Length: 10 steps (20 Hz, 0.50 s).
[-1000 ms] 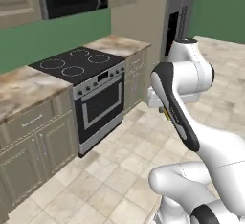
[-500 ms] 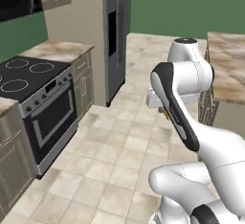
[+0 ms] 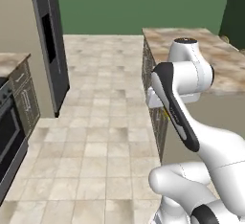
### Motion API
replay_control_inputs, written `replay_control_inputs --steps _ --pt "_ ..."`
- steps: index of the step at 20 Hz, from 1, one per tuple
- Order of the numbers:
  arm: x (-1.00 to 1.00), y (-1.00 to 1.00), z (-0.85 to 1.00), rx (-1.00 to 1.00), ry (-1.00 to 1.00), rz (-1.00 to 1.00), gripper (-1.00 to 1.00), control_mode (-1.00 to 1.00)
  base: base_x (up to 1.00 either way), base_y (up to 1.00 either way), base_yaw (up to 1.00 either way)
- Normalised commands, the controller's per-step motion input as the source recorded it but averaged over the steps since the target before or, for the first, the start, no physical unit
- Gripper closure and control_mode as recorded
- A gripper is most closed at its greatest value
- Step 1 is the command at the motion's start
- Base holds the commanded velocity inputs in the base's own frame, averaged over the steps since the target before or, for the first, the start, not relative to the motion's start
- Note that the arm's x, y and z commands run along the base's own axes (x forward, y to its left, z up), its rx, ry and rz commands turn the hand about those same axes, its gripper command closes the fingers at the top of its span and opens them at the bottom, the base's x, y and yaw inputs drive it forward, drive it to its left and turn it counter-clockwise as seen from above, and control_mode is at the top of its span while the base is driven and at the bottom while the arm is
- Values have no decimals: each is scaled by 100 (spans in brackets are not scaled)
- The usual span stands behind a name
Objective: Pick up the sponge and sponge from the sink, and place them back in the cabinet, and close the cabinet doors.
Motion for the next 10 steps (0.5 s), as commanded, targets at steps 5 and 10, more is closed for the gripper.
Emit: replay_control_inputs --steps 5,10 --pt "0 0 0 0 0 0 100 100 15 0 -55" --pt "0 0 0 0 0 0 100 100 18 0 -55"
